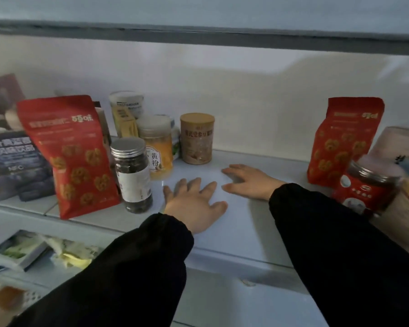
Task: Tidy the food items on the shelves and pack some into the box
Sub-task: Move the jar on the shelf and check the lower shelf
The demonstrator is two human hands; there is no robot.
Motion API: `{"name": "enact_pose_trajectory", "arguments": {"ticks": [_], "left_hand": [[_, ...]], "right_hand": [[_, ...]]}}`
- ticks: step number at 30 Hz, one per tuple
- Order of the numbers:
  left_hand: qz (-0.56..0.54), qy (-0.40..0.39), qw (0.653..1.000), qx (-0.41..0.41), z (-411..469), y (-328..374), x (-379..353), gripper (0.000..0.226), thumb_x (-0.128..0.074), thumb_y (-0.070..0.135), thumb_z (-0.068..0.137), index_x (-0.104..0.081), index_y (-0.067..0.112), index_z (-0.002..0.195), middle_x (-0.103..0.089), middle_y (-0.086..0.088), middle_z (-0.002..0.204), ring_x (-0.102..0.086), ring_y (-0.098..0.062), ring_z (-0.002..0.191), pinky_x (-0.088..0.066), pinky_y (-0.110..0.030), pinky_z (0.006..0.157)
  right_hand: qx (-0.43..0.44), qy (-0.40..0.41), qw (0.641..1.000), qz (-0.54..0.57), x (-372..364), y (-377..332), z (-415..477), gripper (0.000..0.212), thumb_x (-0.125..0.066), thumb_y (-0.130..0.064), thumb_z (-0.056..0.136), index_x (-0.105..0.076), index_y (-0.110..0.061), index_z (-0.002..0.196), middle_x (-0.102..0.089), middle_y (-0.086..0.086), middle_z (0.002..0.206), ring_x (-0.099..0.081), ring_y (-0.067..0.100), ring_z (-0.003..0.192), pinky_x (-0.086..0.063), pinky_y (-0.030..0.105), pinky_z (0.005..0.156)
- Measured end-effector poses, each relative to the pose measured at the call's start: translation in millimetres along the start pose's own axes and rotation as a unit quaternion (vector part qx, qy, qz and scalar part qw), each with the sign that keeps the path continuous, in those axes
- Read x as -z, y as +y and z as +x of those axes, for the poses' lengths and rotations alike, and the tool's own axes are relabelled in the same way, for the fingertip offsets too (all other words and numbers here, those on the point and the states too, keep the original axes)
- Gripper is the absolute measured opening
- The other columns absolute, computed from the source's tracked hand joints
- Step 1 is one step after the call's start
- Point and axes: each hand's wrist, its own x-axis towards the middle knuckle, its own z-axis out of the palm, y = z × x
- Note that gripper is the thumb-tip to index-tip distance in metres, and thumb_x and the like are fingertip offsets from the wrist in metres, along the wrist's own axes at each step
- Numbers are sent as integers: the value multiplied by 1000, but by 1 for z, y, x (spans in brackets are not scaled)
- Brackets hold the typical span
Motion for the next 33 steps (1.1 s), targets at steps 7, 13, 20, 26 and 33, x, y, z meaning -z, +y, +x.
{"name": "enact_pose_trajectory", "arguments": {"ticks": [7, 13, 20, 26, 33], "left_hand": [[-10, 14, 1000, 5, 7, -3, -8, 74, -19, 77, 94, 0, 50, 160, 3, 7, 174, 7, -30, 159, 2, -67, 121], [-1, 48, 999, -2, 7, -3, -16, 72, -22, 74, 99, 2, 48, 161, 2, 5, 174, 4, -27, 158, -2, -63, 121], [-4, 31, 1000, 3, 7, -3, -12, 73, -24, 74, 100, 0, 46, 162, 0, 4, 174, 3, -28, 158, -1, -65, 122], [-36, 16, 999, 17, 5, -2, -9, 79, -26, 76, 97, -1, 41, 164, -1, 10, 173, 3, -25, 159, -1, -64, 123], [18, -17, 1000, 13, 14, 0, 0, 86, -26, 76, 98, -15, 22, 164, -15, -5, 170, -11, -34, 157, -19, -61, 122]], "right_hand": [[3, 68, 952, 299, 5, -7, 73, 102, -80, -57, 85, -19, -33, 164, -35, 5, 165, -40, 22, 148, -37, 32, 106], [46, 108, 907, 404, 4, -19, 129, 105, -88, -26, 84, -19, -21, 163, -43, 6, 157, -47, 22, 141, -46, 36, 104], [65, 176, 903, 386, -2, -31, 130, 101, -96, -36, 72, -33, -16, 149, -54, 0, 141, -56, 18, 124, -48, 30, 98], [35, 190, 892, 408, 0, -24, 76, 100, -97, -30, 70, -33, -19, 147, -56, -10, 125, -57, 11, 111, -45, 24, 88], [18, 239, 874, 422, -6, -14, 19, 95, -99, -32, 65, -42, -25, 141, -63, -16, 122, -62, 5, 109, -49, 28, 93]]}}
